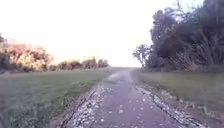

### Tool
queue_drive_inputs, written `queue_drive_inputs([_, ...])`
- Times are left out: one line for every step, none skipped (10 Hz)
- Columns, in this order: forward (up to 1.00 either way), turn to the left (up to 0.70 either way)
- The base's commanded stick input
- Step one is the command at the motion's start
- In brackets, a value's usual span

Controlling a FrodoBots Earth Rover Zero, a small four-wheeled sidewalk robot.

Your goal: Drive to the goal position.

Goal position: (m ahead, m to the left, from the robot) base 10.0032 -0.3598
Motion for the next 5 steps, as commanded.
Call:
queue_drive_inputs([0.70, 0.00])
queue_drive_inputs([0.70, 0.00])
queue_drive_inputs([0.70, 0.00])
queue_drive_inputs([0.70, 0.00])
queue_drive_inputs([0.70, 0.00])
